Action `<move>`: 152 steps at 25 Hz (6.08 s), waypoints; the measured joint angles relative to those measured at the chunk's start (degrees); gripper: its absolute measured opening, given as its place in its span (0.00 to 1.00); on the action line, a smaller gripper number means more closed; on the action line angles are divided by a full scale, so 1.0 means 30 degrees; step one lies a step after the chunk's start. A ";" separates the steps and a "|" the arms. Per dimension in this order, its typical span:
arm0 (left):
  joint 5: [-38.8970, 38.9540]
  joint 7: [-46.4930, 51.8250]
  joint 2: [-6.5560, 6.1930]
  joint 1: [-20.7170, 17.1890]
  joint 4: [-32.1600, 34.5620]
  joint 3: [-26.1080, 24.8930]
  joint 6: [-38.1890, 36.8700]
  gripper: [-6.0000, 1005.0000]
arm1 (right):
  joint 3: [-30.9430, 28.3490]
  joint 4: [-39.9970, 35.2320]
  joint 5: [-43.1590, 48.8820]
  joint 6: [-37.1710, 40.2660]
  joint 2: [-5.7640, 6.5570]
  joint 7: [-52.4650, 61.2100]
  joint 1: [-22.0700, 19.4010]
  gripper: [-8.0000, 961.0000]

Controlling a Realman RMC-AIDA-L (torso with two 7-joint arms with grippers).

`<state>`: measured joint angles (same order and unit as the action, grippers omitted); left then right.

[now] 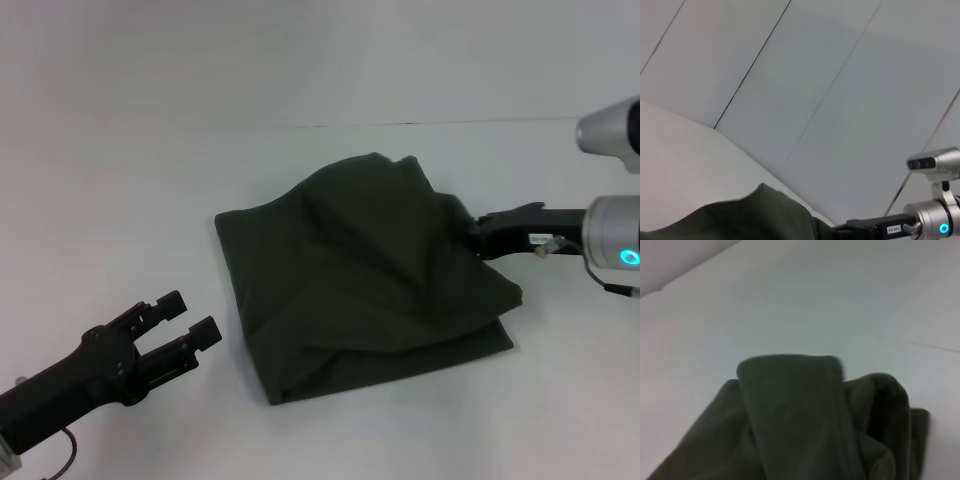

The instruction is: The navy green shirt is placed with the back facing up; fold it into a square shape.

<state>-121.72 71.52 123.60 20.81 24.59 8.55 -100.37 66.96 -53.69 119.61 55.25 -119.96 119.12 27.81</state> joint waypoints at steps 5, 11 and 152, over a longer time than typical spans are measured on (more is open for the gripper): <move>0.0000 0.0041 -0.0029 0.0046 0.0038 0.0016 0.0027 0.88 | -0.1461 0.1529 -0.0208 -0.0647 0.0021 -0.0950 0.0193 0.13; -0.0001 0.0062 -0.0039 0.0064 0.0038 0.0021 0.0057 0.88 | -0.2762 0.2444 -0.0642 -0.0776 0.0055 -0.1907 0.0154 0.14; 0.1146 0.0535 -0.0183 0.0031 -0.0109 -0.1268 0.1115 0.88 | -0.3870 0.9537 -0.5124 -0.6993 -0.0032 -0.6132 0.4329 0.01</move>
<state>-118.28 73.13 123.05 20.90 24.27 4.75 -97.03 55.35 -25.08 104.24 34.27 -120.06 100.73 40.79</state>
